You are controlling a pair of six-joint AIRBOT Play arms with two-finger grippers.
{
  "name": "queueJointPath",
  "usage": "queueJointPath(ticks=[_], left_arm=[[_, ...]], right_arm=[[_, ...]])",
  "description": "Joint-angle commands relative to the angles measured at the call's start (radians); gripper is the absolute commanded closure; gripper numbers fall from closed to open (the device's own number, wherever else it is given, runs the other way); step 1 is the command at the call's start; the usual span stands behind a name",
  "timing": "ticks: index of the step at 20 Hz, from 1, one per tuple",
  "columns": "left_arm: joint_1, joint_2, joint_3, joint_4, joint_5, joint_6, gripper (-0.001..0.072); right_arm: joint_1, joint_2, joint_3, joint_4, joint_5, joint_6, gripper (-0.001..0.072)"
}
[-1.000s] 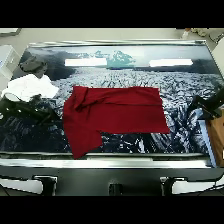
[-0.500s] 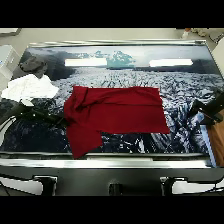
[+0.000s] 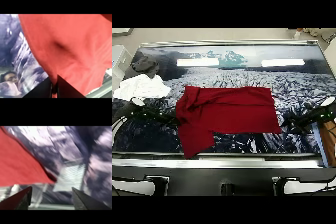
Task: Fold the clothes and pants, and hang the long-sleeved shirts on hangers.
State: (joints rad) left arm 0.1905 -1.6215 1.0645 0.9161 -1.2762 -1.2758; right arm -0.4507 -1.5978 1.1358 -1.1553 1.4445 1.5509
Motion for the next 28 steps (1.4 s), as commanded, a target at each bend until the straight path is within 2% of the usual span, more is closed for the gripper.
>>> queueJointPath(ticks=[1, 3, 4, 6, 7, 10, 12, 16, 19, 21, 23, 24, 26, 28], left_arm=[[-0.001, 0.018, 0.0, -0.006, -0.006, -0.008, 0.0684], [-0.001, 0.029, 0.0, -0.008, -0.006, -0.018, 0.0684], [-0.001, 0.036, 0.0, -0.008, -0.006, -0.018, 0.0684], [-0.001, 0.051, 0.0, -0.008, -0.006, -0.018, 0.0684], [0.0, 0.059, 0.001, -0.008, -0.006, -0.018, 0.0684], [0.003, 0.096, 0.06, -0.009, -0.024, -0.018, 0.0685], [0.003, 0.162, 0.176, -0.008, -0.022, -0.013, 0.0686], [0.012, 0.364, 0.598, -0.008, 0.1, -0.018, 0.0685], [0.012, 0.516, 0.887, -0.007, 0.232, -0.017, 0.0685], [0.012, 0.625, 0.967, -0.007, 0.248, -0.018, 0.0685], [0.012, 0.733, 0.952, 0.003, 0.233, -0.019, 0.0685], [0.012, 0.781, 0.945, 0.031, 0.229, -0.048, 0.0685], [0.012, 0.854, 0.946, 0.078, 0.259, -0.097, 0.0685], [0.012, 0.9, 0.947, 0.083, 0.312, -0.097, 0.0685]], right_arm=[[0.008, -0.038, -0.054, 0.109, -0.082, -0.032, 0.0159], [0.037, -0.057, -0.053, 0.137, -0.09, -0.053, 0.0162], [0.06, -0.058, -0.053, 0.137, -0.098, -0.056, 0.0199], [0.098, -0.058, -0.05, 0.14, -0.107, -0.053, 0.0496], [0.109, -0.056, -0.042, 0.143, -0.087, -0.056, 0.0675], [0.111, -0.007, 0.056, 0.146, -0.008, -0.079, 0.0677], [0.111, 0.068, 0.206, 0.146, 0.006, -0.083, 0.0678], [0.111, 0.258, 0.665, 0.129, -0.1, -0.154, 0.0678], [0.111, 0.425, 0.938, 0.031, -0.231, -0.156, 0.0677], [0.111, 0.565, 0.958, -0.012, -0.258, -0.156, 0.0677], [0.111, 0.677, 0.958, -0.048, -0.228, -0.138, 0.0677], [0.111, 0.72, 0.958, -0.069, -0.229, -0.129, 0.0677], [0.111, 0.792, 0.958, -0.104, -0.278, -0.122, 0.0677], [0.111, 0.83, 0.958, -0.127, -0.357, -0.087, 0.0677]])
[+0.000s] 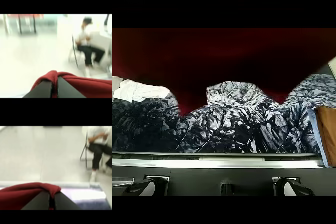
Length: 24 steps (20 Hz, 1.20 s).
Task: Fold the clothes and pants, and hang the long-sleeved shirts on hangers.
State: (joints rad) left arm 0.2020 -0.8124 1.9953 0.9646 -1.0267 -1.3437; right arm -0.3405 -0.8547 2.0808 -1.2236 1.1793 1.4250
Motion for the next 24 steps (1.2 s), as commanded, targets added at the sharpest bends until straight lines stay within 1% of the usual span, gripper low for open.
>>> queueJointPath(ticks=[1, 2, 4, 6, 7, 8, 9, 10, 11, 12, 13, 14, 16, 18, 20, 22, 24], left_arm=[[0.002, 0.103, 0.016, 0.034, 0.076, -0.029, 0.0686], [0.003, 0.106, 0.016, 0.035, 0.077, -0.029, 0.0685], [0.003, 0.095, 0.016, 0.035, 0.076, -0.029, 0.0686], [0.003, 0.07, 0.016, 0.039, 0.043, -0.029, 0.0686], [0.003, 0.049, 0.016, 0.053, -0.006, -0.035, 0.0686], [0.003, 0.021, 0.013, 0.074, -0.074, -0.069, 0.0686], [0.003, -0.014, -0.003, 0.095, -0.165, -0.113, 0.0686], [0.002, -0.054, -0.038, 0.098, -0.25, -0.134, 0.0686], [0.002, -0.098, -0.102, 0.098, -0.326, -0.151, 0.0686], [-0.003, -0.136, -0.188, 0.098, -0.364, -0.153, 0.0685], [-0.018, -0.174, -0.308, 0.103, -0.358, -0.145, 0.0686], [-0.032, -0.21, -0.43, 0.105, -0.323, -0.137, 0.0686], [-0.076, -0.304, -0.674, 0.102, -0.18, -0.138, 0.0685], [-0.099, -0.419, -0.811, 0.085, -0.035, -0.14, 0.0685], [-0.1, -0.542, -0.835, 0.025, 0.083, -0.141, 0.0685], [-0.1, -0.655, -0.8, -0.014, 0.204, -0.135, 0.0684], [-0.1, -0.727, -0.737, -0.023, 0.291, -0.119, 0.0685]], right_arm=[[0.001, 0.095, 0.013, -0.069, -0.118, 0.071, 0.0677], [0.001, 0.097, 0.013, -0.071, -0.128, 0.091, 0.0677], [0.001, 0.084, 0.013, -0.071, -0.113, 0.092, 0.0677], [0.001, 0.054, 0.013, -0.071, -0.047, 0.092, 0.0677], [0.001, 0.031, 0.013, -0.069, 0.011, 0.092, 0.0677], [0.001, -0.006, 0.013, -0.067, 0.1, 0.092, 0.0677], [0.001, -0.055, 0.01, -0.067, 0.209, 0.089, 0.0678], [0.001, -0.114, -0.021, -0.066, 0.332, 0.09, 0.0678], [0.002, -0.169, -0.081, -0.055, 0.419, 0.09, 0.0679], [0.008, -0.227, -0.178, -0.041, 0.466, 0.095, 0.0679], [0.032, -0.282, -0.296, -0.057, 0.469, 0.108, 0.0679], [0.066, -0.332, -0.411, -0.076, 0.448, 0.109, 0.0679], [0.146, -0.444, -0.607, -0.126, 0.331, 0.119, 0.0678], [0.212, -0.58, -0.666, -0.163, 0.193, 0.179, 0.0678], [0.24, -0.707, -0.644, -0.158, 0.012, 0.263, 0.0676], [0.238, -0.789, -0.607, -0.11, -0.176, 0.298, 0.0676], [0.238, -0.823, -0.585, -0.085, -0.383, 0.324, 0.0676]])
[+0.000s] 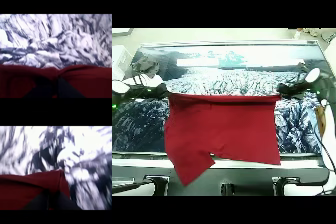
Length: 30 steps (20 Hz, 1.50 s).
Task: Fold the clothes and pants, and hang the long-sleeved shirts on hangers.
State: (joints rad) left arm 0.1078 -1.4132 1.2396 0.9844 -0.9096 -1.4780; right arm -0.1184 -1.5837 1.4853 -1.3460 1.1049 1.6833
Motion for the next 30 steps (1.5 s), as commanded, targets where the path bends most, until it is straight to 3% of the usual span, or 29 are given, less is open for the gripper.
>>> queueJointPath(ticks=[1, 3, 5, 10, 13, 15, 18, 21, 30], left_arm=[[-0.005, -0.151, 0.052, -0.043, 0.215, 0.016, 0.0684], [-0.009, -0.188, 0.1, -0.043, 0.315, 0.015, 0.0685], [-0.026, -0.221, 0.106, -0.043, 0.399, 0.015, 0.0685], [-0.107, -0.331, 0.106, -0.054, 0.397, 0.011, 0.0684], [-0.114, -0.296, 0.111, -0.045, 0.29, 0.013, 0.0684], [-0.078, -0.218, 0.121, 0.048, 0.14, 0.012, 0.0684], [-0.007, -0.093, 0.122, 0.178, -0.173, 0.011, 0.0684], [-0.004, -0.078, 0.093, 0.18, -0.43, -0.006, 0.0684], [-0.095, -0.078, -0.163, 0.198, -0.376, -0.051, 0.0684]], right_arm=[[0.016, -0.098, 0.01, 0.037, -0.415, 0.068, 0.0676], [0.016, -0.113, 0.01, 0.026, -0.576, 0.072, 0.0676], [0.016, -0.149, 0.01, 0.027, -0.635, 0.087, 0.0676], [0.016, -0.252, 0.01, 0.1, -0.539, 0.095, 0.0676], [0.015, -0.23, 0.027, 0.115, -0.423, 0.085, 0.0676], [0.015, -0.156, 0.039, 0.06, -0.293, 0.024, 0.0676], [0.015, -0.02, 0.039, -0.082, 0.039, -0.02, 0.0675], [0.016, 0.014, 0.021, -0.124, 0.334, -0.035, 0.0676], [0.016, -0.019, -0.169, -0.131, 0.341, -0.034, 0.0676]])
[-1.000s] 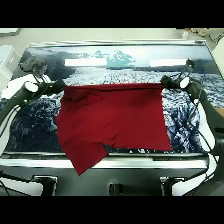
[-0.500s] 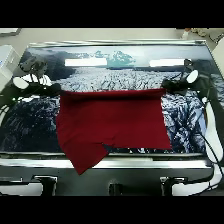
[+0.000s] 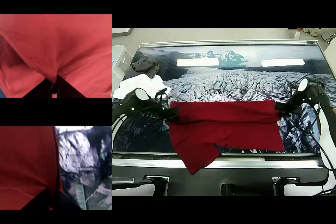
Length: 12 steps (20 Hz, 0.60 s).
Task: Fold the clothes and pants, and hang the long-sleeved shirts on hangers.
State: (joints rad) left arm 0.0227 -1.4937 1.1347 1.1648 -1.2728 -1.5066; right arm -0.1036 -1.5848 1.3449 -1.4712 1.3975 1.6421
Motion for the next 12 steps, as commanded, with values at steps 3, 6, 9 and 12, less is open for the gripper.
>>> queueJointPath(ticks=[3, 6, 9, 12], left_arm=[[-0.009, 0.002, -0.065, 0.051, -0.012, -0.024, 0.0684], [0.002, 0.002, -0.065, 0.058, 0.0, -0.024, 0.0684], [0.001, 0.002, -0.065, 0.059, 0.013, -0.023, 0.0685], [0.019, 0.002, -0.065, 0.068, 0.02, -0.021, 0.0659]], right_arm=[[0.001, -0.038, -0.029, -0.006, 0.04, 0.006, 0.0676], [0.001, -0.038, -0.029, -0.006, -0.014, 0.016, 0.0676], [0.001, -0.043, -0.031, 0.005, -0.021, 0.033, 0.0676], [0.001, -0.047, -0.031, 0.004, -0.013, 0.033, 0.0666]])
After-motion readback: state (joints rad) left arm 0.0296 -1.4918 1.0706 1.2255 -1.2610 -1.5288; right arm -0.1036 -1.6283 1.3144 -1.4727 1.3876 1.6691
